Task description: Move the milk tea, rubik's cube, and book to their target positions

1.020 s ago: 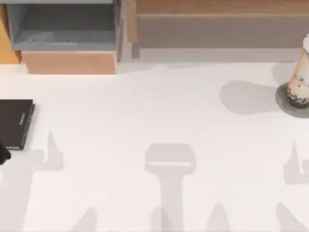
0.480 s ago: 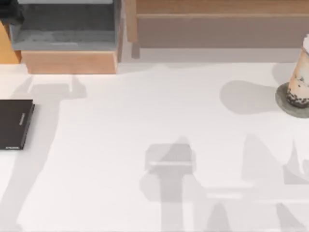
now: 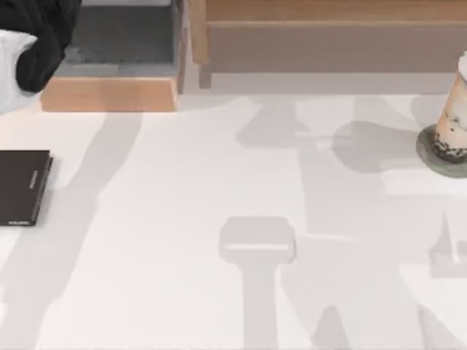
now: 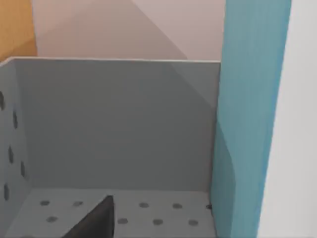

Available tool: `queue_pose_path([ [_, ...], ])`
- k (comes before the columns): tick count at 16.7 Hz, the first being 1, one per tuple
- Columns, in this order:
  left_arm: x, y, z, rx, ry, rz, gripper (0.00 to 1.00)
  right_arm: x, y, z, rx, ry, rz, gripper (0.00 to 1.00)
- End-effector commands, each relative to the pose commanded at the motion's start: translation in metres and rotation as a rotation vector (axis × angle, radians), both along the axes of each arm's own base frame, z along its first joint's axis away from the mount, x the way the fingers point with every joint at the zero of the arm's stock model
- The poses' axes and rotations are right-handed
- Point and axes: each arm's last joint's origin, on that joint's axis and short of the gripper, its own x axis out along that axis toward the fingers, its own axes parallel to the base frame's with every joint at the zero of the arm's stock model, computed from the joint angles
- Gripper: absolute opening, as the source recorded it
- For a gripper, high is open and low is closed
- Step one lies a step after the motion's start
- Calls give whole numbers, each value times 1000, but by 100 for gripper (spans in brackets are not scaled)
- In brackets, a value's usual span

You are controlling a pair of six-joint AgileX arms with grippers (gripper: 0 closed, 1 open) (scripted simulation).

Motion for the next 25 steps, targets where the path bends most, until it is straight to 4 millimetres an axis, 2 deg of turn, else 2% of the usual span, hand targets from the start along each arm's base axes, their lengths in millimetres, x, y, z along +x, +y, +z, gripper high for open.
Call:
queue_pose_path([
  [2, 19, -13, -14, 1, 0, -6, 100, 0, 0, 0, 0, 0, 0, 100],
  [4, 30, -21, -22, 2, -2, -11, 100, 0, 0, 0, 0, 0, 0, 100],
  [10, 32, -21, -25, 3, 2, -8, 100, 0, 0, 0, 0, 0, 0, 100],
  [12, 33, -19, -20, 3, -1, -12, 100, 0, 0, 0, 0, 0, 0, 100],
  [16, 44, -9, 4, 3, -3, -12, 100, 0, 0, 0, 0, 0, 0, 100],
  [18, 50, -7, 9, 3, -3, -11, 100, 0, 0, 0, 0, 0, 0, 100],
  [25, 62, -23, -24, 2, -2, -12, 100, 0, 0, 0, 0, 0, 0, 100],
])
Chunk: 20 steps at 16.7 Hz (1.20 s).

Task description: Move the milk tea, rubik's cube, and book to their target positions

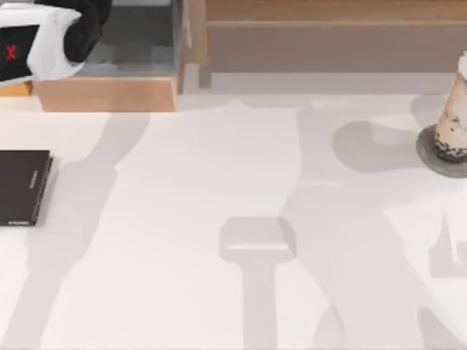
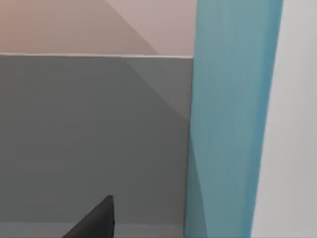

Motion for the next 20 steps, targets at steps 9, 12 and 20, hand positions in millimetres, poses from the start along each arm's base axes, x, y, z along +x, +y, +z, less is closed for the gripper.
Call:
queue_pose_path([
  [9, 0, 0, 0, 0, 0, 0, 62, 0, 0, 0, 0, 0, 0, 100],
  [12, 0, 0, 0, 0, 0, 0, 40, 0, 0, 0, 0, 0, 0, 100],
  [20, 0, 0, 0, 0, 0, 0, 0, 0, 0, 0, 0, 0, 0, 100],
])
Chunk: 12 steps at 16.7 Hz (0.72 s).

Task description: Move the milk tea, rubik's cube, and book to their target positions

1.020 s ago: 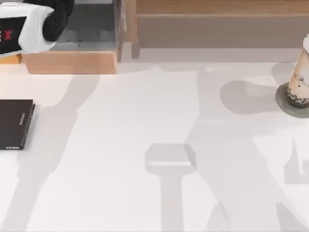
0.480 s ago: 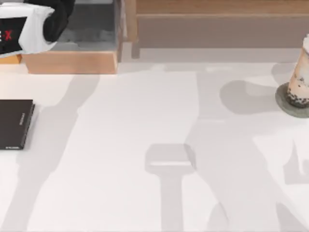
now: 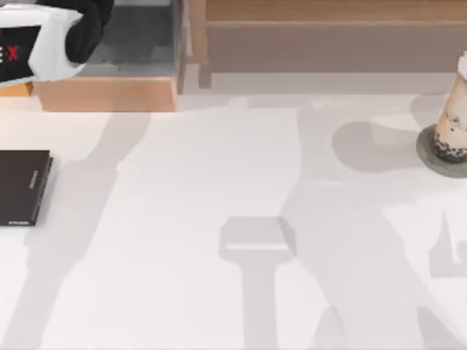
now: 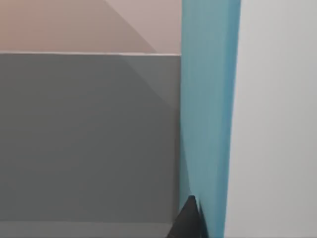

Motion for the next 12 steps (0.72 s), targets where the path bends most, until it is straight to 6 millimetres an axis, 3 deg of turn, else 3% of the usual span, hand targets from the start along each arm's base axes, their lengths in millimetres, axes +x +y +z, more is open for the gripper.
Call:
queue_pose_path([
  [12, -4, 10, 4, -10, -1, 12, 0, 0, 0, 0, 0, 0, 0, 100],
])
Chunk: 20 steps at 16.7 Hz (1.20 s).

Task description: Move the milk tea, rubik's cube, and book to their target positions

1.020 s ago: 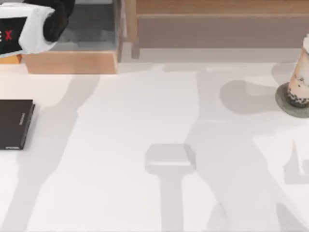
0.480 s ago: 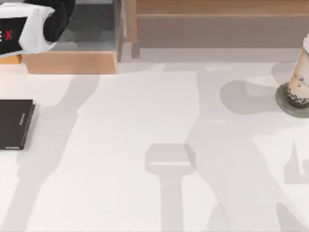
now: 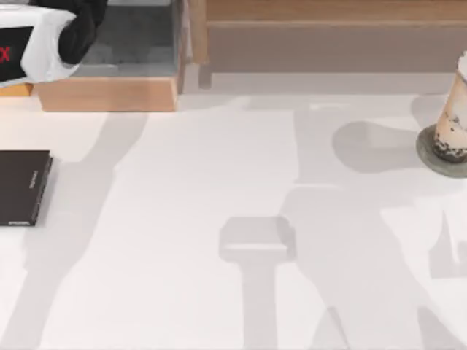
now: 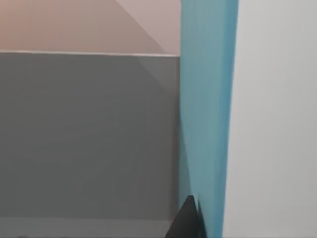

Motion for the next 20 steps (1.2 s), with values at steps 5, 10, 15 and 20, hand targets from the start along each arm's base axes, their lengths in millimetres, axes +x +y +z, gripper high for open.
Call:
queue_pose_path([
  [5, -5, -5, 7, 11, -1, -4, 0, 0, 0, 0, 0, 0, 0, 100],
  [10, -5, -8, 5, 13, 2, -7, 0, 0, 0, 0, 0, 0, 0, 100],
  [15, -21, 5, 24, 100, -80, -67, 0, 0, 0, 0, 0, 0, 0, 100],
  [20, -68, 53, 44, 462, -246, -126, 0, 0, 0, 0, 0, 0, 0, 100],
])
